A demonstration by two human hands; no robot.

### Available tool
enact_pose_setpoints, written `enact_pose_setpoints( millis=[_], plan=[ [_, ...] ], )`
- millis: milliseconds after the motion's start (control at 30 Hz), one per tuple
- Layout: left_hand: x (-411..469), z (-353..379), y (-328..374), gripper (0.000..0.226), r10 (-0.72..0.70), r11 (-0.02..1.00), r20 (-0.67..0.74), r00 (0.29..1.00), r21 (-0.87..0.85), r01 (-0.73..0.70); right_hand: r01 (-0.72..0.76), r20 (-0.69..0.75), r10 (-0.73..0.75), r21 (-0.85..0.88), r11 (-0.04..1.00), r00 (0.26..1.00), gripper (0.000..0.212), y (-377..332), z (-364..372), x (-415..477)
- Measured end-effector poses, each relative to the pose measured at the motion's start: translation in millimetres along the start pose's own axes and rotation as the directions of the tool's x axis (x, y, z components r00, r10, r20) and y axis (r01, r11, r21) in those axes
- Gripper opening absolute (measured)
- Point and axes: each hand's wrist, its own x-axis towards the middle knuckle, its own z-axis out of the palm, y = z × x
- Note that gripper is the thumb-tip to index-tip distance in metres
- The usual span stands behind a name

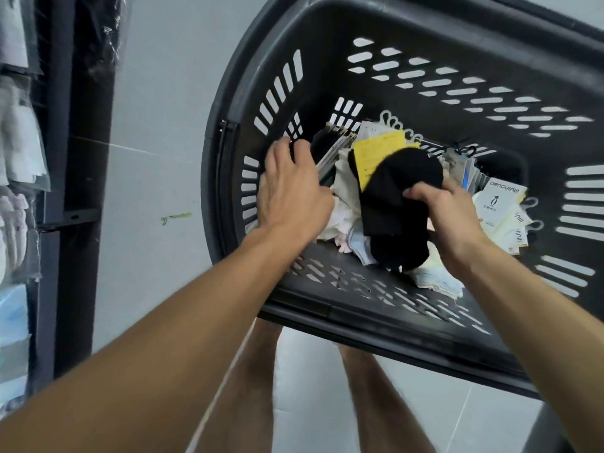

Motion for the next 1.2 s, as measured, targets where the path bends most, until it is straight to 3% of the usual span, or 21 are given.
enact_pose_setpoints(
  millis=[67, 167, 300, 400, 500, 567, 733, 833, 933, 1000, 1067, 1133, 1200],
  plan=[
    [13, 3, -2, 0.071, 0.019, 0.979, 0.067, 0.998, 0.203, -0.032, -0.048, 0.012, 0.048, 0.001, 0.999, 0.999, 0.025, 12, -7, -4],
    [29, 11, 2, 0.079, 0.106, 0.856, 0.085, 0.991, 0.499, -0.134, -0.127, 0.143, 0.121, 0.030, 0.991, 0.982, 0.029, 18, -11, -9],
    [45, 21, 0, 0.089, 0.050, 0.757, 0.139, 0.989, 0.641, -0.129, -0.179, 0.195, 0.175, 0.005, 0.984, 0.965, 0.041, 5, -15, -3],
    [49, 26, -1, 0.099, -0.030, 0.773, 0.233, 0.972, 0.621, -0.125, -0.171, 0.165, 0.190, -0.121, 0.978, 0.968, 0.038, 0, -15, 4],
    [51, 29, -1, 0.102, 0.005, 0.735, 0.266, 0.964, 0.653, -0.184, -0.138, 0.195, 0.174, -0.184, 0.973, 0.965, 0.019, -2, -11, 3],
    [55, 28, 0, 0.105, -0.010, 0.737, 0.290, 0.957, 0.649, -0.189, -0.130, 0.215, 0.171, -0.190, 0.973, 0.962, 0.027, -4, -8, 0],
    [52, 15, -4, 0.095, -0.106, 0.850, 0.265, 0.958, 0.524, -0.051, -0.204, 0.231, 0.192, 0.031, 0.978, 0.954, 0.019, -6, -7, -18],
    [42, -1, -5, 0.094, -0.148, 0.870, 0.229, 0.962, 0.492, 0.016, -0.267, 0.298, 0.208, 0.170, 0.949, 0.931, 0.039, -14, -12, -33],
    [34, -27, 3, 0.102, -0.208, 0.913, 0.254, 0.944, 0.398, 0.094, -0.273, 0.350, 0.162, 0.295, 0.916, 0.923, 0.043, -33, -21, -52],
    [20, -52, 10, 0.103, -0.234, 0.945, 0.302, 0.924, 0.294, 0.144, -0.188, 0.262, 0.103, 0.327, 0.926, 0.960, 0.037, -52, -23, -72],
    [-2, -79, 15, 0.097, -0.239, 0.966, 0.344, 0.908, 0.182, 0.185, 0.064, 0.005, -0.066, 0.181, 0.981, 0.998, 0.010, -76, -25, -97],
    [-35, -108, 19, 0.093, -0.240, 0.970, 0.371, 0.897, 0.055, 0.237, 0.309, -0.160, -0.330, -0.140, 0.941, 0.930, 0.010, -107, -29, -130],
    [-75, -135, 20, 0.090, -0.247, 0.956, 0.345, 0.906, -0.064, 0.285, 0.444, -0.138, -0.531, -0.400, 0.802, 0.836, 0.027, -137, -33, -166]
  ],
)
